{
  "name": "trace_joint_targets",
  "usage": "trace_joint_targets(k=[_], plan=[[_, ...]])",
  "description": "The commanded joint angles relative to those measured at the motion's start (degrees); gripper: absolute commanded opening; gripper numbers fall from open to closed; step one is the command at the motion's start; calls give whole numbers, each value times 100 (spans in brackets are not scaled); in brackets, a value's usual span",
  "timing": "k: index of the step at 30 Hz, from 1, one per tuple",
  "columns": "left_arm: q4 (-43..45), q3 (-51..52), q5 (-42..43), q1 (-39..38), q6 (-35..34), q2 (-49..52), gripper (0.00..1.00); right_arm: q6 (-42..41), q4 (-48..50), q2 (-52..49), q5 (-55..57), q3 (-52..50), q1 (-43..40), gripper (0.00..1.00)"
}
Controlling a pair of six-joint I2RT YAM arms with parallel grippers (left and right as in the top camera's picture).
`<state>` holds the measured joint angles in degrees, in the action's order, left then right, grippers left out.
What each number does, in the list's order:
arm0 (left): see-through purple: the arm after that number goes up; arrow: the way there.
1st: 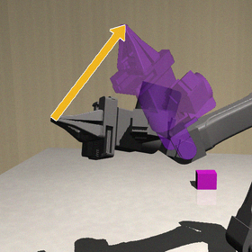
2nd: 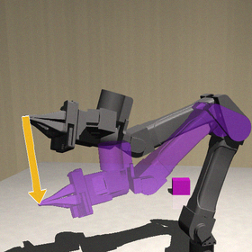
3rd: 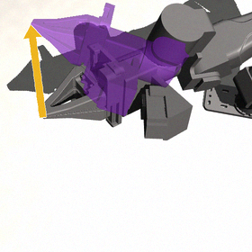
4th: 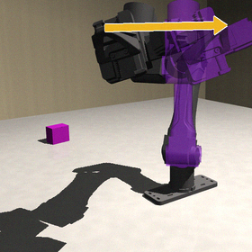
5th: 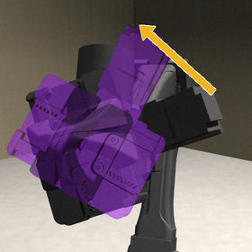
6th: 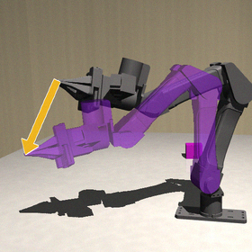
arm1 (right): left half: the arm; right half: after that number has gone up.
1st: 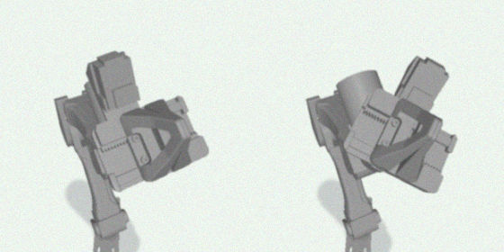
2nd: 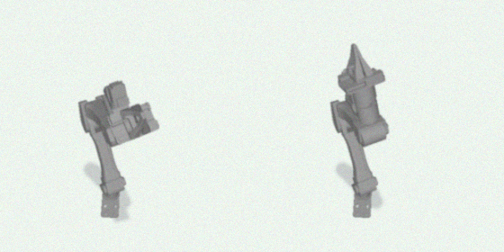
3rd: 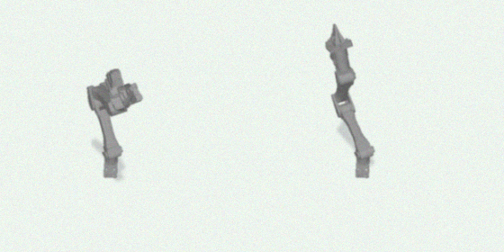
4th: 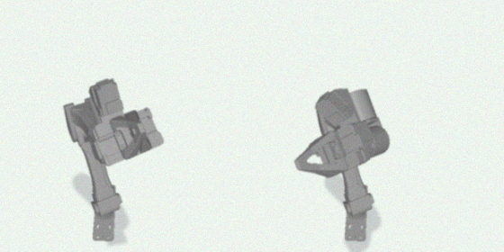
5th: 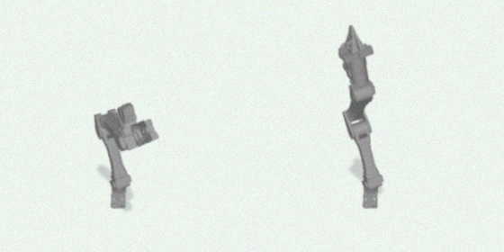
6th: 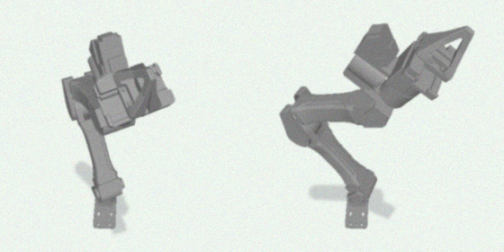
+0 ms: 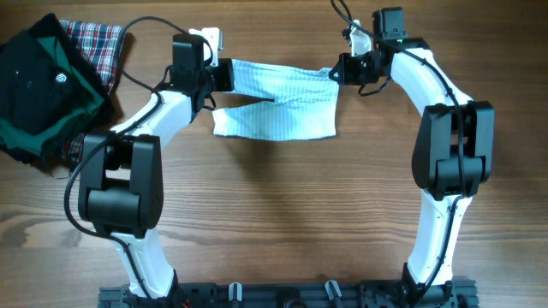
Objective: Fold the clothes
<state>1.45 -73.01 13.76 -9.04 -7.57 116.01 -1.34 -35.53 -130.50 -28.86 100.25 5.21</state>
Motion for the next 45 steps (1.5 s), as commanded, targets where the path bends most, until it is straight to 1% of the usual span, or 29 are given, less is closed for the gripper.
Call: trace_joint_targets(k=[1,3,5,6,7,8,9,10,11,12,13,14,16,18,19,23,25,26,27,28,29,31,35,38,41,45], plan=[[17,37,-236,46,136,-157,4,-354,76,236,361,39,2,4],[20,37,-236,46,136,-157,4,-413,101,236,531,39,2,4],[22,37,-273,46,133,-157,4,-638,98,236,787,39,2,4],[17,37,-328,46,133,-155,10,-719,96,236,914,39,2,5],[17,37,-404,46,133,-155,20,-859,94,236,1082,39,2,6],[17,37,-525,46,136,-151,40,-1005,94,236,1241,39,2,8],[17,37,-710,46,133,-144,47,-1082,94,236,1307,39,2,10],[20,37,-866,48,133,-127,52,-1088,94,236,1366,39,2,11],[20,37,-1019,48,133,-122,59,-1086,96,236,1366,39,2,14],[22,37,-1174,48,133,-94,65,-1086,101,236,1366,39,2,22],[22,37,-1231,48,136,-90,69,-1082,101,236,1368,39,2,36],[22,37,-1268,50,136,-76,72,-1082,101,236,1388,39,2,46],[24,37,-1285,55,136,-59,73,-1069,98,236,1451,39,2,65],[52,37,-1307,61,136,-55,73,-1069,101,236,1582,39,0,77],[68,37,-1327,59,136,-55,73,-1069,96,236,1644,39,0,81],[-4,37,-1325,63,133,-57,75,-1043,-118,256,1661,39,-7,86],[-247,37,-1322,63,133,-127,78,-1064,-409,345,1663,39,-7,86],[-407,37,-1320,63,131,-186,80,-1064,-516,404,1663,39,-7,86],[-610,35,-1320,63,109,-275,86,-1064,-710,529,1663,39,-7,87],[-870,35,-1320,63,109,-398,88,-1060,-826,625,1661,39,-7,88],[-1172,35,-1320,63,109,-544,94,-1056,-997,754,1659,39,-7,90],[-1834,35,-1316,63,101,-894,99,-1032,-1403,1029,1635,39,-4,92],[-3106,37,-1043,63,-170,-1554,100,-730,-2170,1331,1102,37,2,92],[-3829,37,-870,63,-485,-1757,99,-278,-2579,1340,310,-63,20,90],[-4332,37,-466,63,-509,-1665,97,2,-2507,1340,-328,-483,44,82],[-4457,94,-188,63,-468,-1508,95,-22,-1950,1340,-393,-1276,103,81]])
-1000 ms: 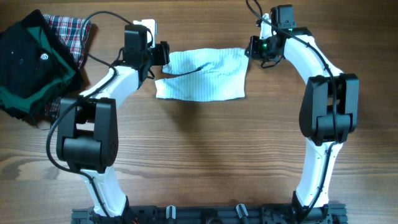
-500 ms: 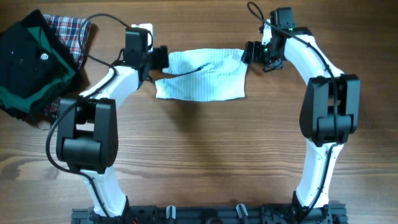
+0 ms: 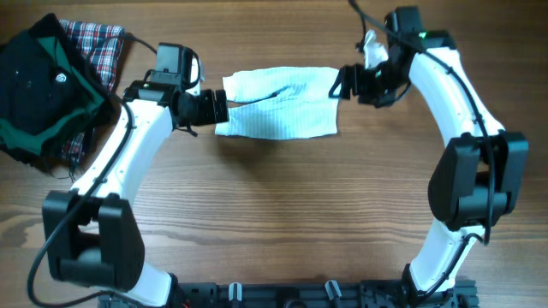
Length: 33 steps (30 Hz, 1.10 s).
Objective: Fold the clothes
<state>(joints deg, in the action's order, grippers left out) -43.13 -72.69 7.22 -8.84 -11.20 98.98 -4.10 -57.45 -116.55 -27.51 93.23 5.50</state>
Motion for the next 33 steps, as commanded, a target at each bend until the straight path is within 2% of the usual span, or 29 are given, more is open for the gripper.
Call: trace_joint_targets(k=[1,4,10,15,16,21,27,30,33], plan=[[42,107,566,44,-103,210,95,240,468,-55,-595,-835,92,80],[205,315,826,70,48,221,95,229,1113,-55,-866,-1410,131,80],[774,802,1161,297,94,221,96,-61,1821,-55,-859,-1788,146,80],[1637,1405,1333,466,90,236,95,-192,2105,-55,-785,-1871,146,80],[2026,1598,1333,468,87,273,95,-210,2133,-55,-697,-1873,160,79],[2577,1685,1405,450,22,505,94,-212,2124,-57,-662,-1873,208,75],[2918,1685,1565,446,24,745,82,-358,2131,-57,-640,-1873,282,69],[3021,1685,1714,446,22,767,79,-361,2144,-57,-636,-1873,330,63],[3058,1685,1725,446,22,767,76,-479,2135,-57,-518,-1873,361,61]])
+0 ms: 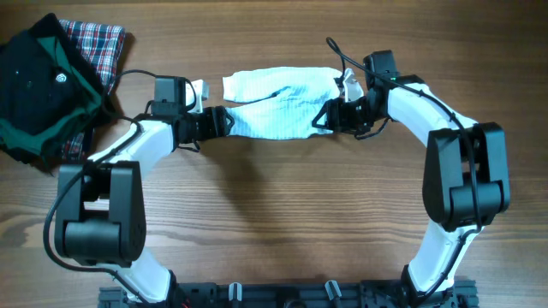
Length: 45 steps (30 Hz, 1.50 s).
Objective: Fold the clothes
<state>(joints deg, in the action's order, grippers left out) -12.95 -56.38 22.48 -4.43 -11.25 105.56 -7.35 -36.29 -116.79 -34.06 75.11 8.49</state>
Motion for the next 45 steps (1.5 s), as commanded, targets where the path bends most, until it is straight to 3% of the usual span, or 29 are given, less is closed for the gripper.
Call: trace_joint_targets(k=[1,9,17,19,20,21,24,33,35,37,40,45], plan=[[33,55,199,4,26,109,74,-186,2,-33,190,-61,66,60],[17,55,216,-286,33,109,51,-186,-70,-33,275,-61,66,55],[79,55,-131,-597,50,111,40,-170,-72,-33,278,-61,66,54],[55,55,-133,-597,50,111,30,-166,-70,-33,278,-61,66,54],[39,55,-133,-597,50,111,23,-168,-70,-33,278,-61,66,50],[33,55,-136,-597,52,111,14,-168,-70,-33,278,-61,66,40],[4,55,-155,-597,50,111,4,-175,-66,-31,326,-61,52,6],[-245,55,-173,-597,48,105,4,-162,-116,-31,365,-59,-87,4],[-365,55,-173,-597,48,94,8,-160,-114,-31,369,-59,-107,4],[-496,55,-173,-595,50,70,18,-157,-118,-31,385,-59,-107,4],[-758,55,-173,-570,50,-24,47,-162,-114,-31,428,-59,-107,4],[-1036,55,-170,-428,48,-131,66,-160,-57,-31,450,-59,-107,4]])
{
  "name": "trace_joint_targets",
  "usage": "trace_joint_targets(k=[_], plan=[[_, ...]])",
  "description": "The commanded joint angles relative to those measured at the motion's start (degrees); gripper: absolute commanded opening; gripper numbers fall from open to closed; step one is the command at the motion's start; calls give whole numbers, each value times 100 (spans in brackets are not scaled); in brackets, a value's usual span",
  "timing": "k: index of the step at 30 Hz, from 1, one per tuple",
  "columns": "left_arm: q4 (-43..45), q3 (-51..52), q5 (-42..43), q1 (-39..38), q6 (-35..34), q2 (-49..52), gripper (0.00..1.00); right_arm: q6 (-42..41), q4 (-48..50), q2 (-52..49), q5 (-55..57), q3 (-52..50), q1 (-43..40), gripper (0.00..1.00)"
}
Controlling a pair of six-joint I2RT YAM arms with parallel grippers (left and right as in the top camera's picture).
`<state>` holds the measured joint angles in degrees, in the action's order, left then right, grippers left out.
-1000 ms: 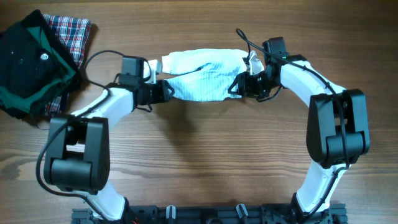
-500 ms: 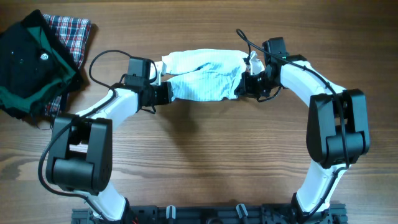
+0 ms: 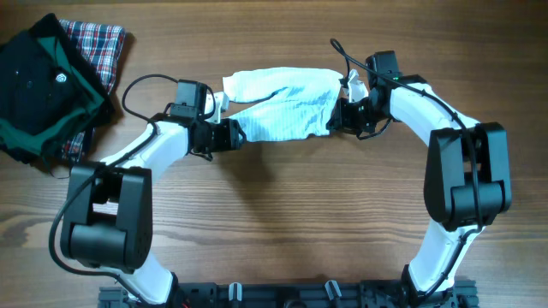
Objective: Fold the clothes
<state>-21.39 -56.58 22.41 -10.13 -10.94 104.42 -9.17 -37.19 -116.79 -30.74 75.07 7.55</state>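
A pale blue-and-white striped cloth (image 3: 282, 104) lies rumpled at the far middle of the table, its far edge bunched into a thick roll. My left gripper (image 3: 233, 134) sits at the cloth's near-left corner and appears shut on the fabric. At the cloth's right edge, my right gripper (image 3: 336, 115) likewise seems shut on it. From overhead the fingers are small, and the arms partly hide them.
A pile of other clothes fills the far-left corner: a black and dark green garment (image 3: 38, 90) on top of a red plaid one (image 3: 101, 43). Cables trail from both wrists. Bare wooden table (image 3: 282, 222) lies in front of the cloth.
My left gripper has shifted right and a little nearer, still at the cloth's near-left corner. The right gripper moved slightly right and farther. The cloth's near part now looks wider.
Both grippers were first at the cloth's far corners, with the cloth lying fairly flat. Then they were lower along its side edges and the cloth was creased. Later they stood at the near corners with the cloth drawn in, where they remain now.
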Motion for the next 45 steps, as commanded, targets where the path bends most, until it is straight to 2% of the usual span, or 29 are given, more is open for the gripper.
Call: trace_joint_targets(k=[1,5,13,18,20,23,25,30,33,37,45], plan=[[-212,74,-166,157,17,-17,68,20,39,-31,118,-55,-13,4],[-361,74,-343,177,22,-17,70,20,55,-31,118,-55,-11,4],[-378,4,-575,313,-26,-133,66,20,76,-31,271,-55,-7,4],[-374,-249,-577,328,-22,-516,74,2,114,-31,286,-55,-7,5],[-374,-319,-575,323,-22,-634,79,4,118,-31,286,-55,-7,11],[-378,-326,-575,323,22,-699,87,9,114,-31,286,-55,-7,36],[-433,-326,-577,323,22,-699,88,17,118,-31,286,-55,-7,38],[-684,-323,-623,323,22,-693,82,170,116,-31,291,-55,-2,37],[-903,-321,-968,323,7,-691,77,177,111,-31,514,-55,2,37],[-1189,-321,-1491,323,-431,-691,75,352,120,-31,730,-55,79,37],[-1001,-131,-1567,321,-758,-496,74,450,260,-33,1436,-55,382,37]])
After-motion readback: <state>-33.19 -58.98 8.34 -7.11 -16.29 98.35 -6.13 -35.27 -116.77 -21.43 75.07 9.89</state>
